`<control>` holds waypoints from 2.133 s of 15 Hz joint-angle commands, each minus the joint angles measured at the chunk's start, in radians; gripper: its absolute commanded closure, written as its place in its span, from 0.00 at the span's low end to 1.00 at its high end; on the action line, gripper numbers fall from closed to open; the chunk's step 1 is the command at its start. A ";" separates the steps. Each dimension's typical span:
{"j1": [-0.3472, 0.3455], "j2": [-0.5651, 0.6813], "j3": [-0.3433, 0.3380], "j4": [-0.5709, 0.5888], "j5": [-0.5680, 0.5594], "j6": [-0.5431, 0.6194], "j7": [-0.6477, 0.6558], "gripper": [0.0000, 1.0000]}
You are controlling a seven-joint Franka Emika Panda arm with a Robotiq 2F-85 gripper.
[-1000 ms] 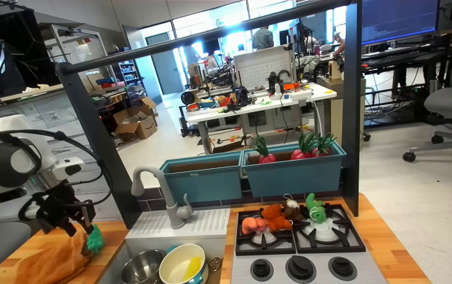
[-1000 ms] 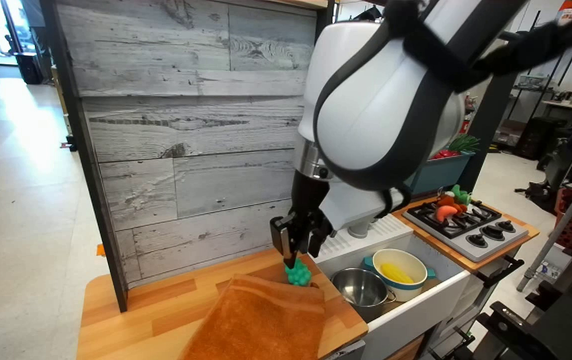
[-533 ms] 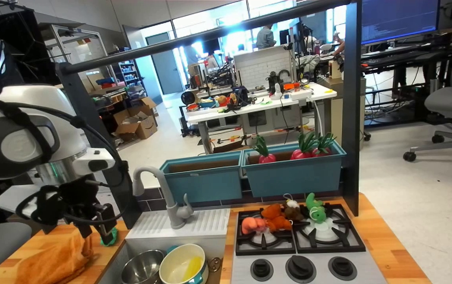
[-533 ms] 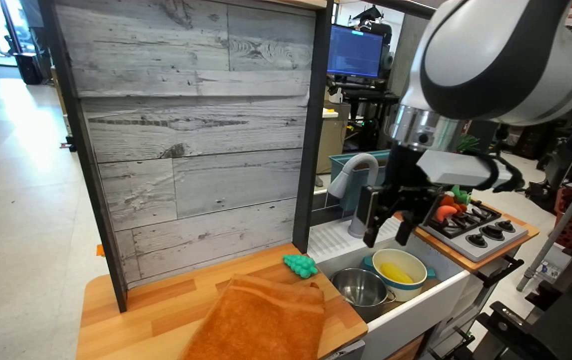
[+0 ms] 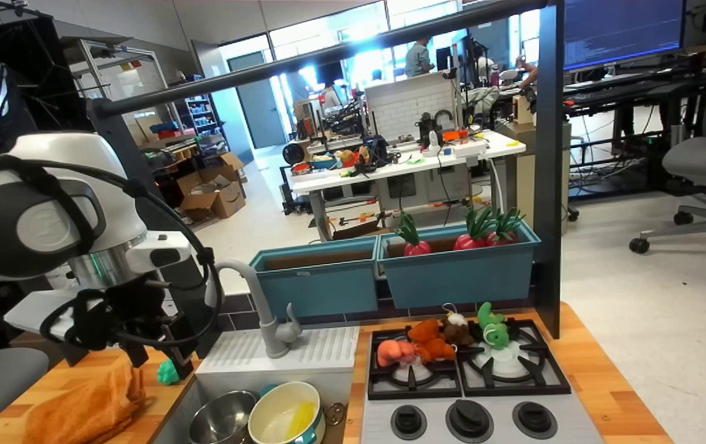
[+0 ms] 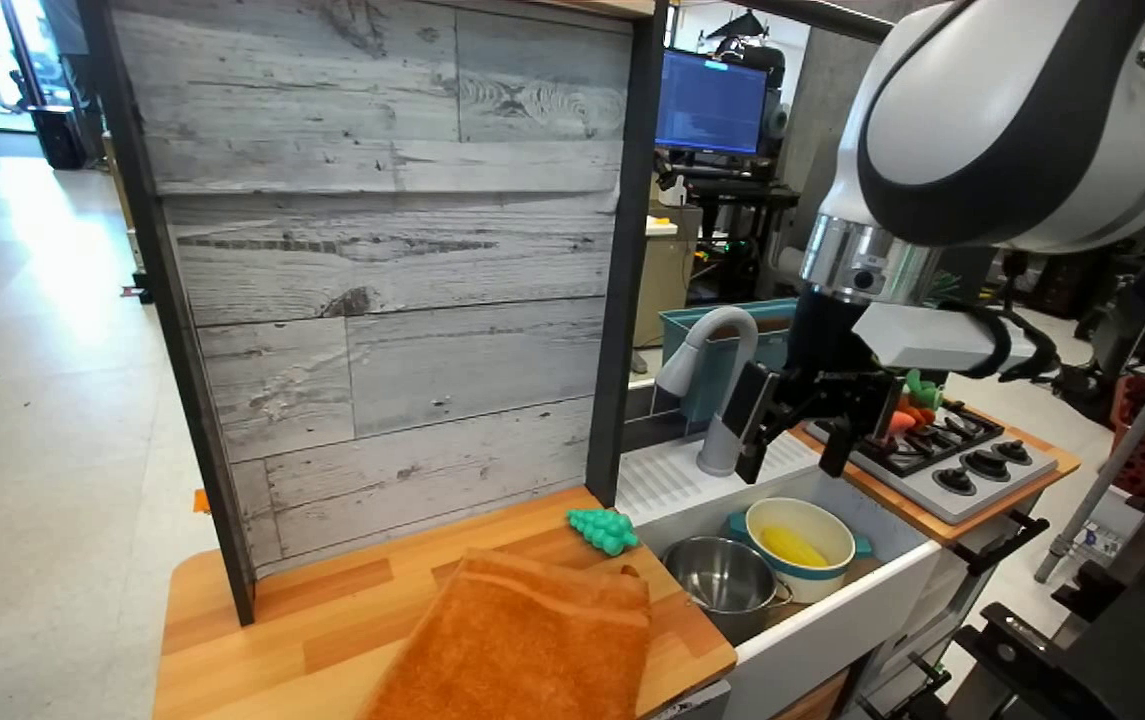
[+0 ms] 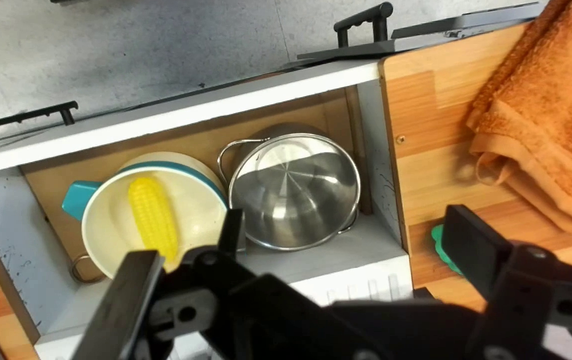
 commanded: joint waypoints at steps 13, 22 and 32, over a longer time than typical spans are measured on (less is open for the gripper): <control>0.279 0.478 -0.119 0.560 -0.110 0.026 0.140 0.00; 0.278 0.511 -0.115 0.599 -0.108 0.053 0.129 0.63; 0.248 0.202 -0.132 0.209 -0.106 0.190 0.080 0.96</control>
